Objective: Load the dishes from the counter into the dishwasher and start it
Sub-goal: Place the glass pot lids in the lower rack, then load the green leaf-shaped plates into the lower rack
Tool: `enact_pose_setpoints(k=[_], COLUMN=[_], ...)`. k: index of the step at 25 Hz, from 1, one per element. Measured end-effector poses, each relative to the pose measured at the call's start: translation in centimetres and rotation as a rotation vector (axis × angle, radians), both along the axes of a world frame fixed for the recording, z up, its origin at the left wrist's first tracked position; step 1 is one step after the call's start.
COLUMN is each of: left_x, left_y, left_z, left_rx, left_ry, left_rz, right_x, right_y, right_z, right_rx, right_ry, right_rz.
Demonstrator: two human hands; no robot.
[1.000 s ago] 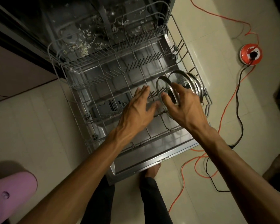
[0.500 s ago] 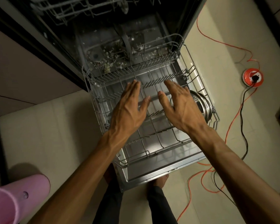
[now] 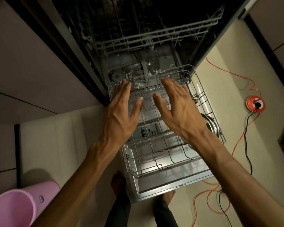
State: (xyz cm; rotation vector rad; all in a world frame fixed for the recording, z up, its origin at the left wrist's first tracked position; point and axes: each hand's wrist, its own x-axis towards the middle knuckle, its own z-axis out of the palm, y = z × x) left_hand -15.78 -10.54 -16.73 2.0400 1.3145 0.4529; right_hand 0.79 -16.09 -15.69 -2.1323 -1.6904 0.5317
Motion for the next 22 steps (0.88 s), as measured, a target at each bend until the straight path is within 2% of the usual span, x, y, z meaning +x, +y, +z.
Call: enact_pose_setpoints(k=[22], left_x=[-11.0], left_y=[9.7], left_z=[20.1], left_rx=[0.148], left_ry=[-0.147], left_rz=[0.203], right_x=[-11.0], right_y=[12.1], right_z=[19.9], right_rx=[0.241], right_ry=[-0.019], right_rz=[0.155])
